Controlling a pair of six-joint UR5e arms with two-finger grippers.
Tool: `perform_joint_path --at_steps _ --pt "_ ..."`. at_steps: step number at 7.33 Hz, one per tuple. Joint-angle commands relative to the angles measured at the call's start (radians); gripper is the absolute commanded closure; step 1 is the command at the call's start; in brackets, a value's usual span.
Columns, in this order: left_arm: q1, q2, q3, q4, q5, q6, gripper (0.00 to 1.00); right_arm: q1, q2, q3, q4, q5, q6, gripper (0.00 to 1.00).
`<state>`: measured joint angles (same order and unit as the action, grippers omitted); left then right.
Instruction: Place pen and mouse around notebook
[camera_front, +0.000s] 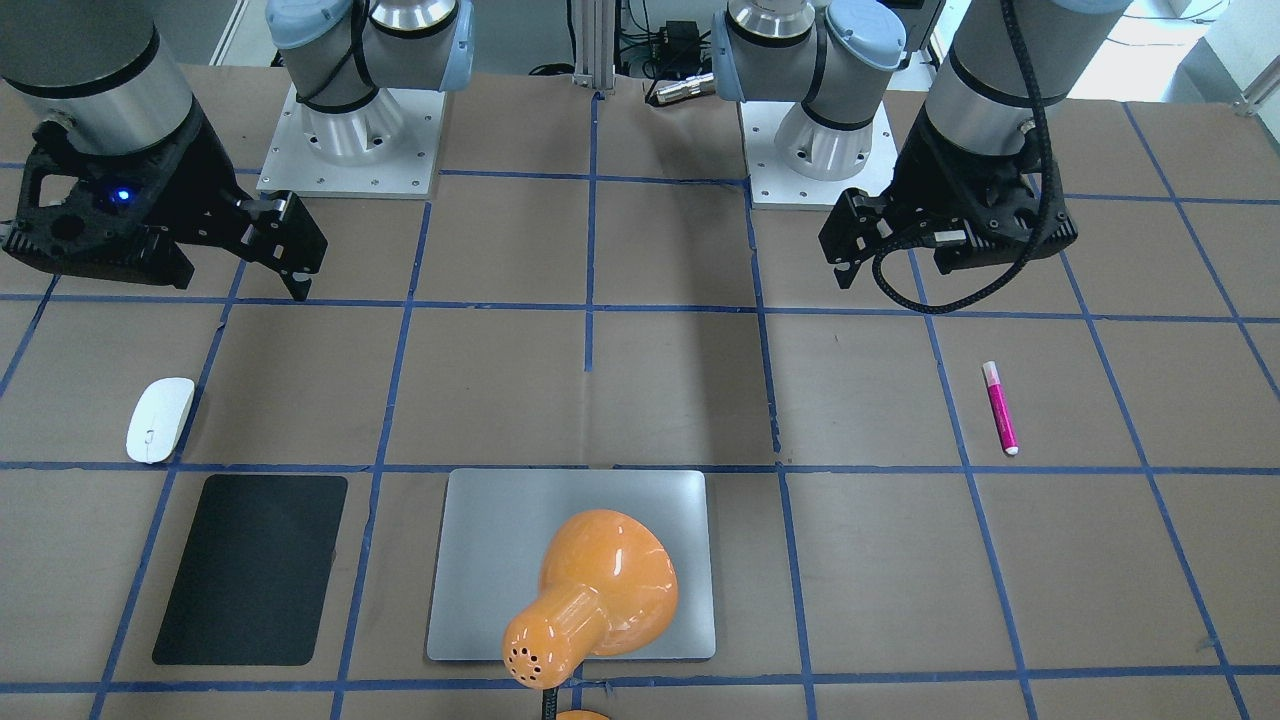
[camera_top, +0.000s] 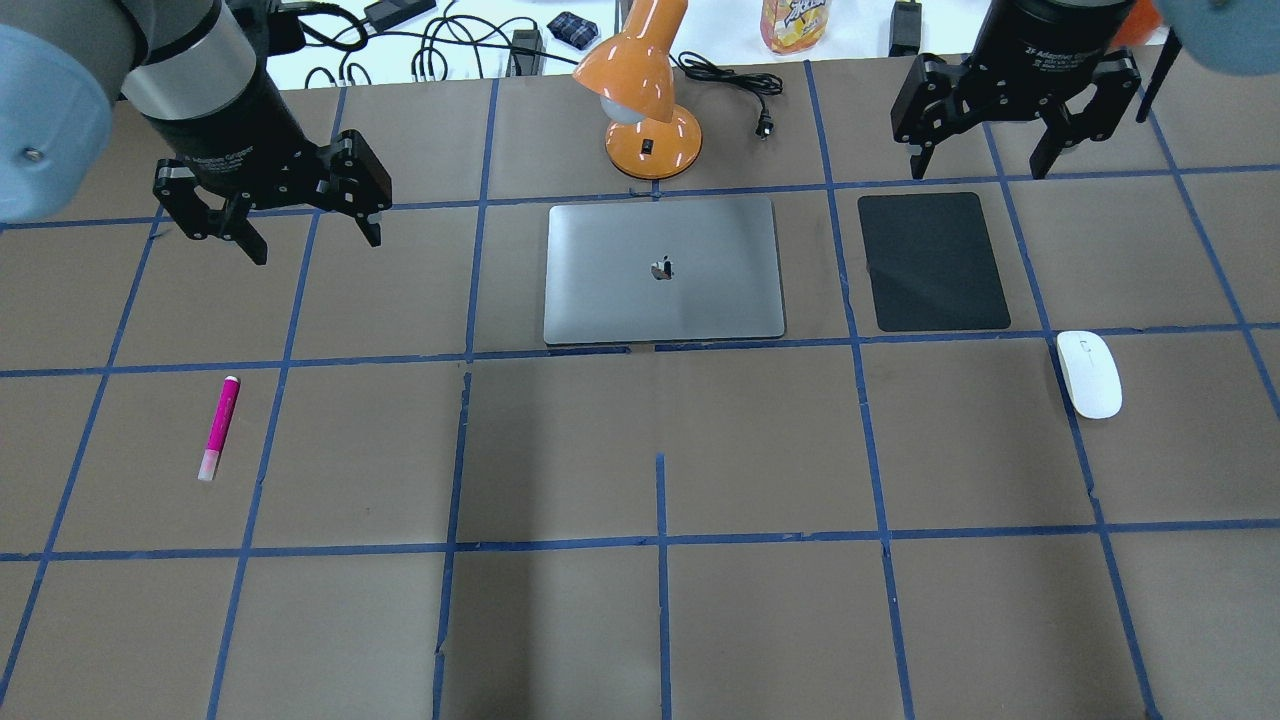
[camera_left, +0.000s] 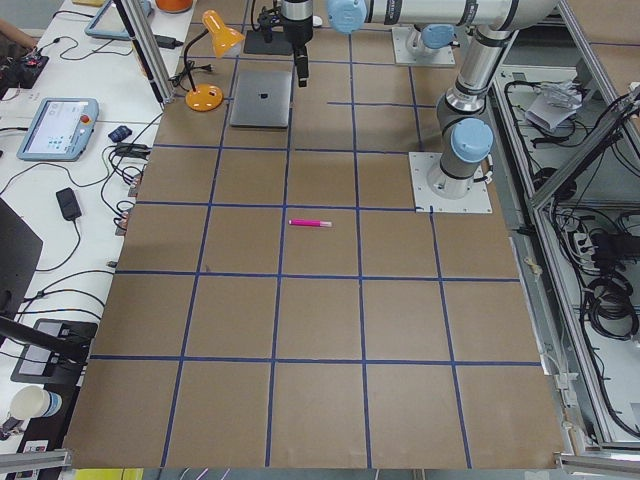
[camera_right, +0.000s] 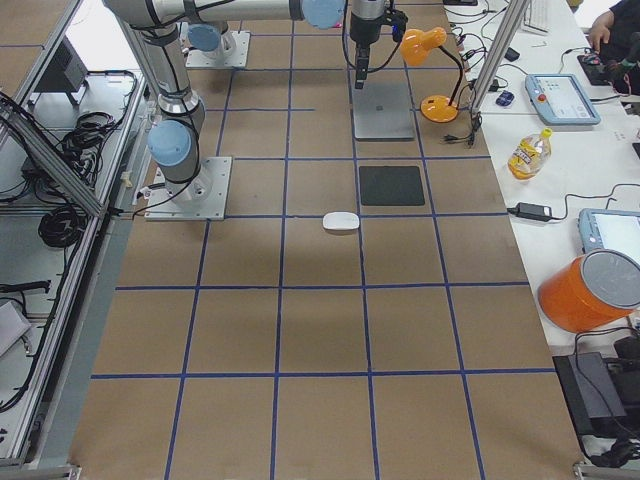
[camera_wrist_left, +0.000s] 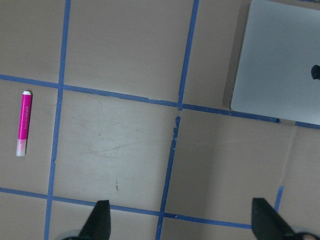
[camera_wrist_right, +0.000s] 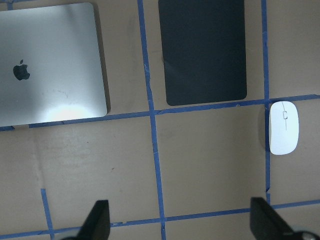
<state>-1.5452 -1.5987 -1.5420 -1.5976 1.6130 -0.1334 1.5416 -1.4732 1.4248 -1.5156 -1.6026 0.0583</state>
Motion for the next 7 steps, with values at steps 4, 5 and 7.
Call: perform_joint_path --at_steps 4,5,7 --pt "-0.003 -0.007 -0.004 0.005 0.005 0.106 0.0 -0.008 0.002 -0.004 0.0 -0.002 -0.011 0.0" --pt "0.017 -0.009 0.003 0.019 0.008 0.115 0.0 -0.03 0.004 -0.006 -0.002 -0.005 -0.067 0.0" --pt "0.219 -0.036 -0.03 0.025 -0.01 0.142 0.0 -0.212 -0.002 -0.01 0.037 -0.037 -0.203 0.0"
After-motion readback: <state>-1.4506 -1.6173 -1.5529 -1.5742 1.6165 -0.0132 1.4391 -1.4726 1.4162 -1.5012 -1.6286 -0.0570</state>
